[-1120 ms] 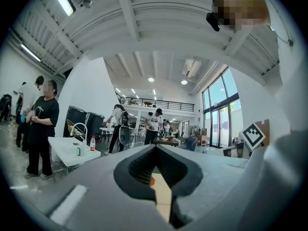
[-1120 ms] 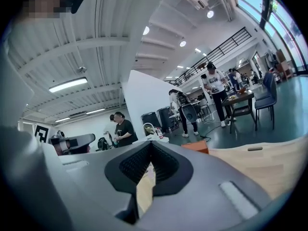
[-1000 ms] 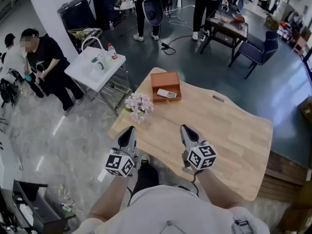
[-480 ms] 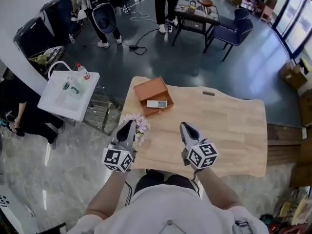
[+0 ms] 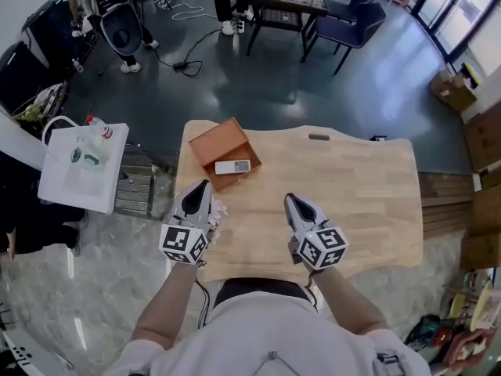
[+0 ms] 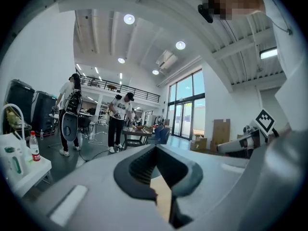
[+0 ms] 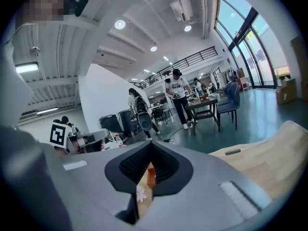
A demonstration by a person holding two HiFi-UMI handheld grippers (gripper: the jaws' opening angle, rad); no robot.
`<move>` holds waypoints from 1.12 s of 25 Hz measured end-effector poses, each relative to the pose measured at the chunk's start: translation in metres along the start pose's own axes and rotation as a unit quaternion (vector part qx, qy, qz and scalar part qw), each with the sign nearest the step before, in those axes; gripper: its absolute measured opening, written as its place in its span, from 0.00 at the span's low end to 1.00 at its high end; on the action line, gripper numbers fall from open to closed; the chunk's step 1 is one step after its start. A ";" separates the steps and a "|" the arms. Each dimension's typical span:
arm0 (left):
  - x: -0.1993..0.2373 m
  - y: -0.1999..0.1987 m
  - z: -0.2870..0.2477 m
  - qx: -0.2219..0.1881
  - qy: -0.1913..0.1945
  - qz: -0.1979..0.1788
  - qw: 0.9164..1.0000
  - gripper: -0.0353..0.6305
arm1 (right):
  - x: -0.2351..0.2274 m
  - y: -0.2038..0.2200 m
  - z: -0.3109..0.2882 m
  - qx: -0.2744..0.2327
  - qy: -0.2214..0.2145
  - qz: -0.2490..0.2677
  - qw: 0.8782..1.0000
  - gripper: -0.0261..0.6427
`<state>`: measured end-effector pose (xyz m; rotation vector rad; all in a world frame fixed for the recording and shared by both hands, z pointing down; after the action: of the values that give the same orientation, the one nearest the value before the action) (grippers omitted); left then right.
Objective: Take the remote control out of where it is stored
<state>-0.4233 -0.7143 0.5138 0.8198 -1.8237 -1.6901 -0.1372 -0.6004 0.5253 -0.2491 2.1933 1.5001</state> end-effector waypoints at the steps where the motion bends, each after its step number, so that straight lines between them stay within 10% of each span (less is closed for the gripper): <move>1: 0.004 0.005 -0.009 0.012 0.006 -0.011 1.000 0.05 | -0.003 0.000 -0.005 0.002 -0.001 -0.001 1.000 0.08; 6: 0.027 0.045 -0.074 0.108 0.066 -0.100 0.987 0.05 | -0.022 0.002 -0.025 0.013 0.004 -0.008 1.000 0.08; 12: 0.043 0.118 -0.159 0.238 0.162 -0.228 0.930 0.11 | -0.053 0.020 -0.038 0.038 0.028 -0.024 0.999 0.08; 16: 0.039 0.168 -0.206 0.306 0.232 -0.292 0.876 0.19 | -0.074 0.030 -0.043 0.054 0.043 -0.032 0.997 0.08; 24: 0.028 0.266 -0.257 0.430 0.355 -0.385 0.736 0.39 | -0.104 0.052 -0.042 0.079 0.069 -0.041 0.994 0.08; 28: 0.024 0.288 -0.271 0.458 0.389 -0.423 0.678 0.47 | -0.115 0.060 -0.039 0.084 0.079 -0.049 0.992 0.08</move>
<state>-0.2671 -0.9059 0.8239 2.6146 -1.5769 -0.3283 -0.0713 -0.6257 0.6409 -0.4246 2.3786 1.2729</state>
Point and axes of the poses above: the fingertips, and each gripper's own axes: z backward along the fingers, x to its left, y out of its underside, the point moved 10 cm from there along z, backward along the fingers, and after that the axes turned 9 degrees about -z, right-handed, at the moved point
